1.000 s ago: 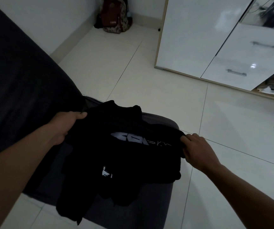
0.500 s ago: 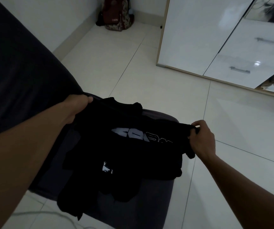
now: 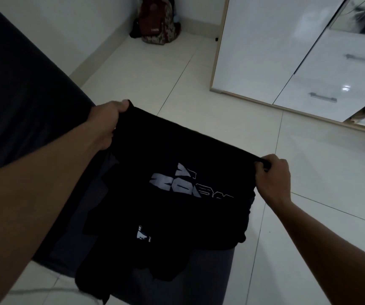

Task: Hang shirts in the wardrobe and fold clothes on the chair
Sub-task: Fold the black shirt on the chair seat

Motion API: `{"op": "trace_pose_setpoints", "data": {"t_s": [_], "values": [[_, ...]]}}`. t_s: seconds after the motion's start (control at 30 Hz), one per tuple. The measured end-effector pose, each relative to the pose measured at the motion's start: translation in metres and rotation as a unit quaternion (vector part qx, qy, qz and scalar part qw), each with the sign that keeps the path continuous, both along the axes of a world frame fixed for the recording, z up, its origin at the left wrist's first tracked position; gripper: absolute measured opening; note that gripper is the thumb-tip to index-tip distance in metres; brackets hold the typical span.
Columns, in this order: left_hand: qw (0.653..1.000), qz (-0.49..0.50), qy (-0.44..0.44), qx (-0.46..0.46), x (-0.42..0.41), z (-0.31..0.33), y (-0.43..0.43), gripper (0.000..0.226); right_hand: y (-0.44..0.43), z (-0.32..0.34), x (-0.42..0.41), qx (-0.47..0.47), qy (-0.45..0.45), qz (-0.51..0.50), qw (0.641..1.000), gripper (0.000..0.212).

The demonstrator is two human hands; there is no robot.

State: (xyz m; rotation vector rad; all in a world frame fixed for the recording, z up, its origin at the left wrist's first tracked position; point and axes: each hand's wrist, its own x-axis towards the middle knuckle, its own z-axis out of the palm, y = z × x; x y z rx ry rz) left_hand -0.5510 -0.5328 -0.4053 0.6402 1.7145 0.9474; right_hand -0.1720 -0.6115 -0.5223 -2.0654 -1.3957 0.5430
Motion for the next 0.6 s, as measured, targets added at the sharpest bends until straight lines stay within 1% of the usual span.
{"op": "trace_pose_setpoints", "data": {"t_s": [0.03,0.1,0.17,0.27,0.3,0.37,0.43,0.47,0.5,0.57,0.6], "values": [[1.0,-0.019,-0.016,-0.005,-0.002,0.002,-0.011,0.016,-0.01,-0.001,0.001,0.006,0.006,0.011,1.0,0.011],[0.997,-0.06,-0.014,-0.037,-0.011,0.001,-0.034,0.014,-0.032,-0.001,0.004,0.012,0.009,0.046,0.999,0.006],[0.994,-0.073,0.014,-0.076,-0.023,-0.006,-0.051,0.016,-0.051,-0.007,0.01,-0.004,-0.011,0.086,0.996,0.007],[0.984,-0.091,0.059,-0.144,-0.029,-0.015,-0.067,0.008,-0.07,-0.017,0.015,-0.042,-0.044,0.127,0.99,0.013],[0.978,-0.111,0.068,-0.161,-0.027,-0.016,-0.072,0.018,-0.076,-0.019,0.015,-0.054,-0.054,0.134,0.988,0.015],[0.97,-0.152,0.087,-0.167,-0.023,-0.019,-0.079,0.046,-0.083,-0.019,0.013,-0.067,-0.062,0.131,0.987,0.016],[0.978,-0.136,0.105,-0.117,-0.018,-0.022,-0.08,0.071,-0.089,-0.017,0.013,-0.069,-0.073,0.124,0.987,0.015],[0.985,-0.112,0.101,-0.086,-0.016,-0.023,-0.079,0.071,-0.092,-0.016,0.012,-0.07,-0.083,0.124,0.986,0.014],[0.99,-0.088,0.091,-0.057,-0.013,-0.022,-0.078,0.058,-0.095,-0.016,0.012,-0.072,-0.094,0.127,0.985,0.014],[0.995,-0.063,0.067,-0.028,-0.013,-0.019,-0.079,0.013,-0.102,-0.018,0.013,-0.078,-0.123,0.143,0.979,0.014],[0.996,-0.061,0.055,-0.024,-0.015,-0.016,-0.082,0.01,-0.106,-0.019,0.013,-0.081,-0.134,0.152,0.976,0.014]]}}
